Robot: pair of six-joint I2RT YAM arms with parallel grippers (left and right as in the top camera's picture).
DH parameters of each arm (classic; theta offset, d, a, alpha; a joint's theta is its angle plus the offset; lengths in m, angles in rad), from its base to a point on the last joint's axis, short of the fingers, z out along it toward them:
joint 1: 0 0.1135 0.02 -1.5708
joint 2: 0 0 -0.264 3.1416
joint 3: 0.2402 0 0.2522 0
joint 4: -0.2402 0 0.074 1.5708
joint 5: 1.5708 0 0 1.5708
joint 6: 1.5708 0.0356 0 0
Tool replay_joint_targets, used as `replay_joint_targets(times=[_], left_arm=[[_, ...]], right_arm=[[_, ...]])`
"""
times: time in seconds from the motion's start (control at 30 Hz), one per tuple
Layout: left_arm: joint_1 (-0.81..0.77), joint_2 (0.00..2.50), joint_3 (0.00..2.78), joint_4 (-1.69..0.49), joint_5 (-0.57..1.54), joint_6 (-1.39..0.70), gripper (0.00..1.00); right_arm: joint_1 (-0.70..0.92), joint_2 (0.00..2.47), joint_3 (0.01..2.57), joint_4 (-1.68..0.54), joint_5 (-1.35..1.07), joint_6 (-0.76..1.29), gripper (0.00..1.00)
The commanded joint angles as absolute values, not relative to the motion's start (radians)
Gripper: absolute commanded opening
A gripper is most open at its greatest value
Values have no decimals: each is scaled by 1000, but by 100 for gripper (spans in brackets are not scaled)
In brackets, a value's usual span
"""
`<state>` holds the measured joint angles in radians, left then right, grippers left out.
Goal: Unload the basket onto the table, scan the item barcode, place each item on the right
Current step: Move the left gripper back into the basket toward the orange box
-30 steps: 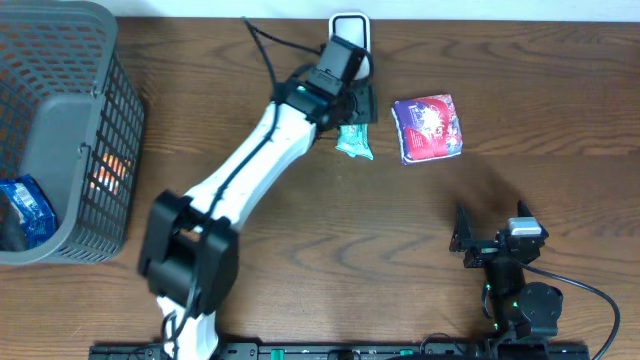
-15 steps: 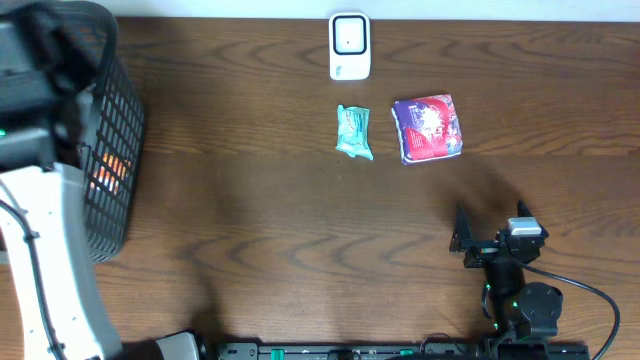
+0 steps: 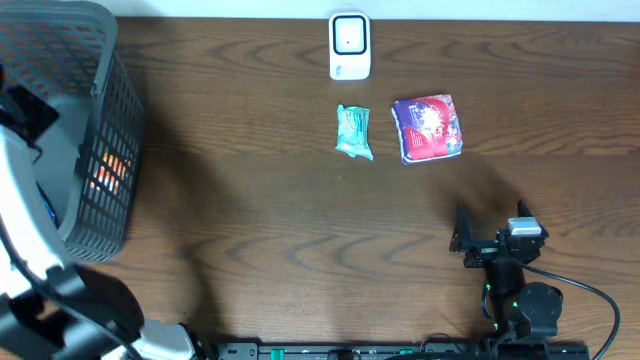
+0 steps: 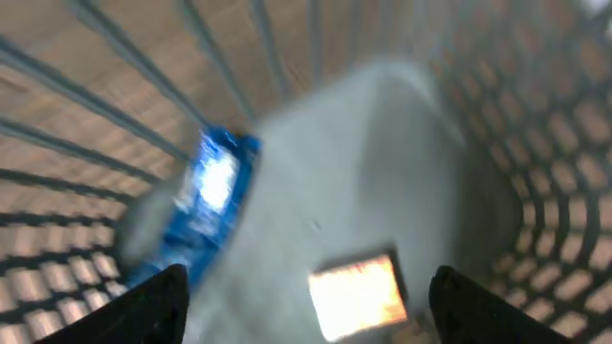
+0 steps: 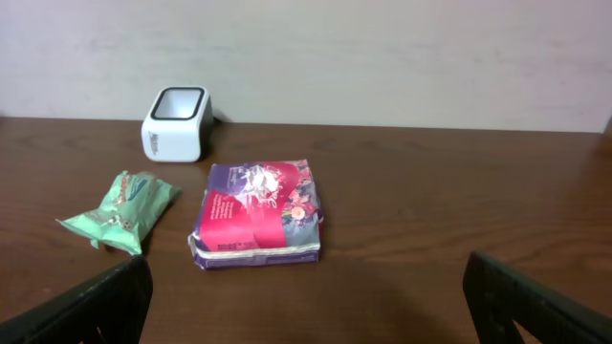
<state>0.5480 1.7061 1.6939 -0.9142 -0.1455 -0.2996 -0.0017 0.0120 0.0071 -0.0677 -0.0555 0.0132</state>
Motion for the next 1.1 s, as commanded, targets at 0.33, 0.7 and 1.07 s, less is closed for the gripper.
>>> replay_joint_targets(times=[0.33,0.7,1.07], left_arm=[[538,2028,1672,-976,-46,-148,67],[537,2162,1672,-987,-36,-127,47],[537,2183,1670,-1039,50,-119,62]], right_arm=[[-8,6,6,-72,-59,2,99],[-8,6,6,-72,-59,2,99],[-8,6,6,-72,-59,2,99]])
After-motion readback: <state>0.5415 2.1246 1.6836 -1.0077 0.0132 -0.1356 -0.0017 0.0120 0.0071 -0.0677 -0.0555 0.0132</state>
